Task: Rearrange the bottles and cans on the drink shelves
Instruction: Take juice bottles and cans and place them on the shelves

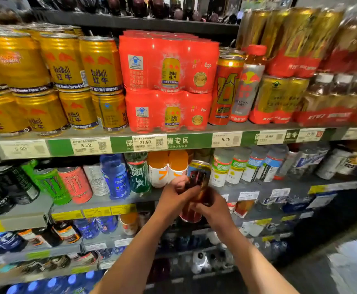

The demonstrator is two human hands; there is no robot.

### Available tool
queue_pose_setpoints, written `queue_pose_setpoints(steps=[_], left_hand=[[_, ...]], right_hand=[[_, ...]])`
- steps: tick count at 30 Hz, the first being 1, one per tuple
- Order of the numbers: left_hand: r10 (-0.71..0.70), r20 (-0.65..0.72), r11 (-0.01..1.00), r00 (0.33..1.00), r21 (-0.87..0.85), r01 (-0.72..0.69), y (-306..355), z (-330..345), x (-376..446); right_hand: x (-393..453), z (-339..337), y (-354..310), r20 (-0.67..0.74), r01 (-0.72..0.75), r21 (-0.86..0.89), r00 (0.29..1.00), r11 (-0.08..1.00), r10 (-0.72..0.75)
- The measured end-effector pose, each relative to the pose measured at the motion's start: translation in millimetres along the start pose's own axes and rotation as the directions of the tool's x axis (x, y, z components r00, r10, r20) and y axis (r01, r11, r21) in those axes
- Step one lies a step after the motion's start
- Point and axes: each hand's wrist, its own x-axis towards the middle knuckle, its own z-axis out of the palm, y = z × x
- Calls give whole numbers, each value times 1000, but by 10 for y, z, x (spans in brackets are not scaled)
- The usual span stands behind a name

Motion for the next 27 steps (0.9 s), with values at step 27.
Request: queue_pose_setpoints(steps=[27], left_hand=[[385, -484, 921, 786, 146, -361, 1950, 999, 268]], right_hand=[[1064, -1502, -2449, 30, 551, -611, 734, 568, -679]])
